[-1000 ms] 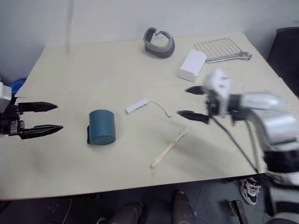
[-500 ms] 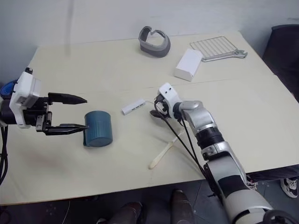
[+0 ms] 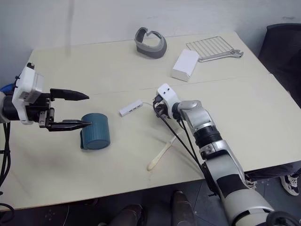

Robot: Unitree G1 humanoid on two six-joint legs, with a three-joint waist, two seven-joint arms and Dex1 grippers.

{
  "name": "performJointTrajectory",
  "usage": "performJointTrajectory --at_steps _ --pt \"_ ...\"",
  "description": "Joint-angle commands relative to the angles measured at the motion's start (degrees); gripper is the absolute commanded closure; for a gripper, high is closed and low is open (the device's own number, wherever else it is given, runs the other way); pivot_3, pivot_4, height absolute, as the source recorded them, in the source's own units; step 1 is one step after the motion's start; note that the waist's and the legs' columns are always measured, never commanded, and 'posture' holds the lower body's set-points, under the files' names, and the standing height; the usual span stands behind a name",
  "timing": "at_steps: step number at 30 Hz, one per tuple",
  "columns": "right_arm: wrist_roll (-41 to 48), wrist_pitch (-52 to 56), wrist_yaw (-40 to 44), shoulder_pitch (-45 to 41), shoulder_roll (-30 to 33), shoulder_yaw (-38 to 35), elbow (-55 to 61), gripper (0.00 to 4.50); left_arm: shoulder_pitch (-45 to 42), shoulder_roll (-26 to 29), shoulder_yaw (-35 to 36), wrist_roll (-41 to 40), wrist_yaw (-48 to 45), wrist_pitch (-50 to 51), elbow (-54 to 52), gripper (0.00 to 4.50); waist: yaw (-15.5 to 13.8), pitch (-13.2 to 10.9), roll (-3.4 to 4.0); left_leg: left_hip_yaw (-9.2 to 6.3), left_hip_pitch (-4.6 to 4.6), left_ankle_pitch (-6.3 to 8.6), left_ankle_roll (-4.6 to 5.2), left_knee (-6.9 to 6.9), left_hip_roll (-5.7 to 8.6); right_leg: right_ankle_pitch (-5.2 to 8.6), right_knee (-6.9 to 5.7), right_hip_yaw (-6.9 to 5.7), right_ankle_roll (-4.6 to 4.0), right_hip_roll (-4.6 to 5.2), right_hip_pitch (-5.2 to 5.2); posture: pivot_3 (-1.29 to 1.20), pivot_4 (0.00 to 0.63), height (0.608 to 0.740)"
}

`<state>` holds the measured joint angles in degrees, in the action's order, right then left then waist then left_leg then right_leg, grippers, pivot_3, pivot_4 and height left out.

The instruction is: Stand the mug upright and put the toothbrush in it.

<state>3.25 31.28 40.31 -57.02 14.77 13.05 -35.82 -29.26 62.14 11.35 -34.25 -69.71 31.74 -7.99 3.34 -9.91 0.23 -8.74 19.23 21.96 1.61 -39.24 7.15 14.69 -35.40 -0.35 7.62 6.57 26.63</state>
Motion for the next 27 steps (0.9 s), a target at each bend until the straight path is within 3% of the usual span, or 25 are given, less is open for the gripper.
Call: performJointTrajectory --at_steps 1,6,10,14,17,21,24,27 --pt "-1.31 0.8 -0.01 0.58 0.19 0.21 -0.29 4.48 -1.4 -0.12 0.34 0.5 -0.12 -1.04 0.22 0.0 -0.01 0.0 0.0 0.0 0.0 0.0 0.0 -0.01 0.01 0.0 -0.01 0.01 0.0 0.0 0.0 0.0 0.15 0.74" --pt "-1.31 0.73 0.81 0.98 1.62 -0.29 2.54 4.48 -2.86 -1.7 -0.84 0.2 -0.12 -0.52 0.23 0.0 -0.05 0.0 0.0 0.0 0.0 0.0 0.0 -0.03 0.01 0.0 -0.02 0.01 0.0 0.0 0.0 0.0 0.15 0.74" --pt "1.67 5.9 -1.28 -1.13 7.79 -7.79 11.46 4.48 -4.47 -4.69 -3.23 -0.1 0.13 0.42 -0.76 0.0 -0.8 -0.01 0.01 -0.06 0.13 0.0 0.01 -0.13 0.08 0.0 -0.03 -0.01 0.0 0.05 0.03 0.0 0.15 0.74" --pt "6.37 19.57 -1.66 1.38 21.33 -20.9 27.47 4.48 -6.79 -9.47 -6.76 -0.47 0.57 0.95 -2.03 0.0 -2.36 -0.03 0.05 -0.13 0.8 0.03 0.06 -0.58 0.16 0.0 -0.15 -0.05 0.0 0.09 0.54 0.0 0.15 0.74" --pt "7.11 27.45 -1.63 10.01 32.43 -31.11 35.26 4.48 -8.66 -12.64 -9.08 -0.45 0.39 1.3 -2.18 0.0 -3.29 0.0 -0.01 -0.12 1.29 0.07 0.04 -0.86 0.18 -0.02 -0.31 -0.08 -0.02 0.1 0.95 0.0 0.15 0.74" --pt "7.4 33.45 -1.12 27.63 39.29 -44.06 43.25 4.48 -10.18 -14.93 -11.16 0.15 -0.87 0.99 -1.01 0.0 -3.57 0.02 -0.05 0.11 1.26 0.09 0.06 -0.9 0.17 -0.02 -0.27 0.03 -0.01 0.13 0.87 0.0 0.15 0.74" --pt "8.92 37.81 -2.16 38.99 36.5 -52.39 49.93 4.48 -11.61 -16.26 -12.29 0.54 -2.07 0.5 0.6 0.0 -3.29 0.03 -0.03 0.59 1.06 0.09 0.08 -0.89 0.11 -0.06 -0.49 0.43 0.04 0.13 0.87 0.0 0.15 0.74" --pt "11.34 40.03 -5.24 45.14 26.97 -53.67 56.82 4.48 -14.09 -18.14 -13.73 1.41 -3.2 -0.34 3.15 0.0 -2.72 0.04 -0.01 1.18 0.77 0.09 0.1 -0.83 -0.13 -0.3 -0.55 0.92 -0.05 0.04 0.85 0.0 0.15 0.74"
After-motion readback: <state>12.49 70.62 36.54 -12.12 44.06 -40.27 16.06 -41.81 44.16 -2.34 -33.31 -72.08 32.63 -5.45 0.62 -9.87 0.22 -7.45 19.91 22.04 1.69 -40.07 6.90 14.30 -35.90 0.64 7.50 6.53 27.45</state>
